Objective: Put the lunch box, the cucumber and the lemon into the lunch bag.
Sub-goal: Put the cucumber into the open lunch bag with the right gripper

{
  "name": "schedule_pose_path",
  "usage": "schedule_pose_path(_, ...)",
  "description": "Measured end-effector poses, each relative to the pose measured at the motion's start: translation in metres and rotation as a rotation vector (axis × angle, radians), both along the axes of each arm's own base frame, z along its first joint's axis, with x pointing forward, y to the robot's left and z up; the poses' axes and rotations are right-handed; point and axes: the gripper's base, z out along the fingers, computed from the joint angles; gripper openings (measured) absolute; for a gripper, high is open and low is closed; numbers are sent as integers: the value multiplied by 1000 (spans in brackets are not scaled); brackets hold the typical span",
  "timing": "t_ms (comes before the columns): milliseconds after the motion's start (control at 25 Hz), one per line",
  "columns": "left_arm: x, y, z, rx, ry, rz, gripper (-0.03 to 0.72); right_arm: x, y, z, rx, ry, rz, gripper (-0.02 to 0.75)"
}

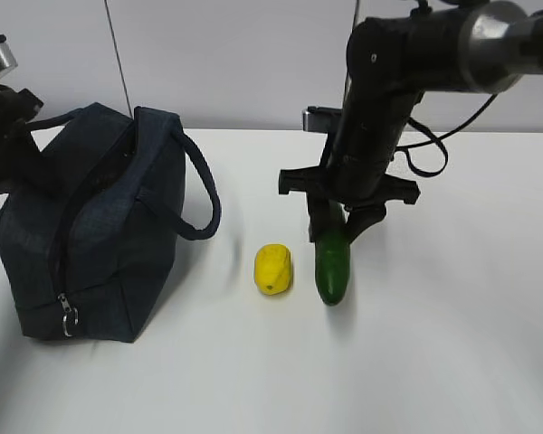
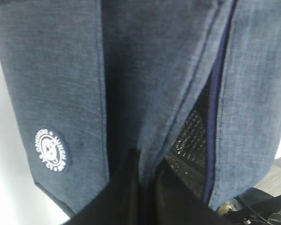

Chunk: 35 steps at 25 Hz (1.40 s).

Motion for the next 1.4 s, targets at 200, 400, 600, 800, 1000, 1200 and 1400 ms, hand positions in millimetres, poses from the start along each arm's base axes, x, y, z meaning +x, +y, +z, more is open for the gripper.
schedule_pose_path(200, 0, -1, 1, -18, -5, -4, -8, -6, 2, 38, 63, -44, 30, 338)
schedule_pose_path(400, 2, -7, 6, -97, -46, -24, -8, -10, 18, 74, 273, -84, 94, 338)
schedule_pose_path(600, 4, -13, 11, -179, -90, -36, -8, -9, 38, 104, 522, -160, 185, 338)
schedule_pose_path(800, 6, -17, 16, -244, -118, -31, -8, -6, 48, 117, 671, -246, 215, 338)
schedule_pose_path(1000, 7, -19, 19, -279, -138, -32, -8, -1, 56, 113, 764, -233, 190, 338)
schedule_pose_path(1200, 8, -20, 21, -308, -150, -25, -8, 6, 64, 88, 786, -181, 174, 338)
schedule_pose_path(1400, 9, -21, 22, -318, -155, -23, -8, 14, 70, 65, 809, -137, 133, 338)
